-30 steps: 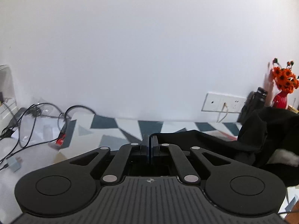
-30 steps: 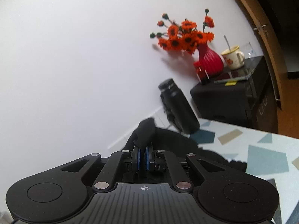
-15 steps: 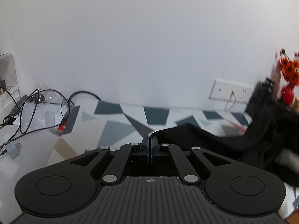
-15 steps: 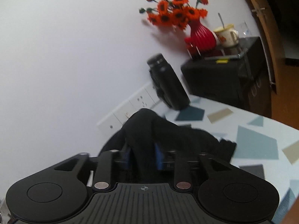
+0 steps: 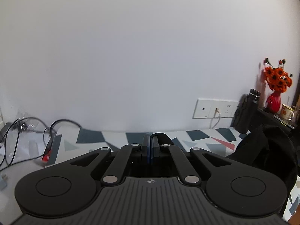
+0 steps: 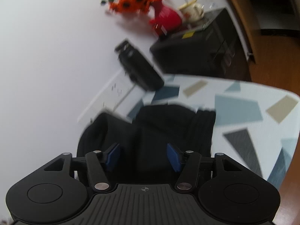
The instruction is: Fold clothes
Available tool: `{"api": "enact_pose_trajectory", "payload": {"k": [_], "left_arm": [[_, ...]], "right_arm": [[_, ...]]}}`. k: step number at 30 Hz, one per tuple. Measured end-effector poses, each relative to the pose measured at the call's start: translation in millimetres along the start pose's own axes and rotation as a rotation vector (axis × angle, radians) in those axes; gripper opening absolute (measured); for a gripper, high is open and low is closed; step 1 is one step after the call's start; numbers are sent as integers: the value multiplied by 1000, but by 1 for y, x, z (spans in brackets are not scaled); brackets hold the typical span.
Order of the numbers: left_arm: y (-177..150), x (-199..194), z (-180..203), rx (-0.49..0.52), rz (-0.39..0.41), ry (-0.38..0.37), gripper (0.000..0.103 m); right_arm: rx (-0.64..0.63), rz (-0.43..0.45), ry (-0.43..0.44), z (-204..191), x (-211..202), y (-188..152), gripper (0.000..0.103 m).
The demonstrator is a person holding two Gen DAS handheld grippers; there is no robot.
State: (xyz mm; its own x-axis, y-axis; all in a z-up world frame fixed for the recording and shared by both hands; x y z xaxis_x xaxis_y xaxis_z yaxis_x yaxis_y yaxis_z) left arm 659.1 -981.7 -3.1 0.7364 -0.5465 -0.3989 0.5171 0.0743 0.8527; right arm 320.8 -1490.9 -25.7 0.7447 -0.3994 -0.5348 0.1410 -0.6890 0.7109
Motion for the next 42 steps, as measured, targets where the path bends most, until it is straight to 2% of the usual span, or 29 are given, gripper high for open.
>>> {"api": "enact_pose_trajectory", "payload": {"k": [3, 4, 6, 8, 10, 12, 15, 20, 24, 28, 33, 37, 40, 41, 42], "left_arm": [[-5, 11, -4, 9, -43, 21, 3], [-11, 13, -4, 14, -68, 15, 8], [-25, 14, -1, 27, -121, -9, 24], [-39, 16, 2, 39, -174, -33, 67], [-54, 17, 5, 52, -227, -57, 77], [-68, 18, 8, 65, -279, -81, 78], [-88, 18, 14, 98, -349, -118, 78], [-118, 12, 33, 240, -397, -170, 82], [-138, 15, 45, 303, -455, -206, 88], [-162, 29, 44, 356, -508, -159, 88], [-180, 45, 39, 409, -532, -92, 88], [-184, 54, 39, 418, -547, -61, 88], [-184, 59, 38, 414, -556, -27, 88], [-184, 61, 38, 408, -562, -19, 87], [-183, 63, 37, 402, -568, -11, 86]], "right_arm": [[-47, -12, -22, -13, 1, -15, 65], [-65, -9, -25, -18, 1, -18, 67], [-107, -3, -28, -28, -3, -22, 72], [-176, -3, -18, -43, -6, -26, 78], [-266, -19, -7, -58, -7, -34, 88], [-347, -41, -15, -71, -5, -44, 90], [-361, -33, -72, -80, -8, -56, 87], [-339, -21, 17, -96, -16, -69, 86], [-351, -118, 38, -96, -8, -88, 85], [-310, -217, 24, -84, -1, -107, 85], [-264, -322, 0, -68, 9, -128, 86], [-299, -327, -66, -53, 33, -140, 86], [-302, -318, -84, -46, 52, -144, 86], [-305, -308, -87, -46, 57, -144, 83], [-302, -287, -92, -45, 61, -143, 74]]}}
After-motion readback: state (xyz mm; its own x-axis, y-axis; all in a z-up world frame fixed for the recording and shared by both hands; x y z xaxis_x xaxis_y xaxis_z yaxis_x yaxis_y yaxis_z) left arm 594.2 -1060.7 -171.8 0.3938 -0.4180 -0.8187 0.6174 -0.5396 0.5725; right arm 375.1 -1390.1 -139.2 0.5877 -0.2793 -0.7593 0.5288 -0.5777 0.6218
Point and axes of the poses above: each gripper's, at about its wrist camera, not at the fingertips, and x roughly the way its jaws point, z to its right, y to its top, the point moved 6 cm from there along x, roughly the way its jaws point, and after that the axes turned 14 degrees about -x, right-handed, at the moved point
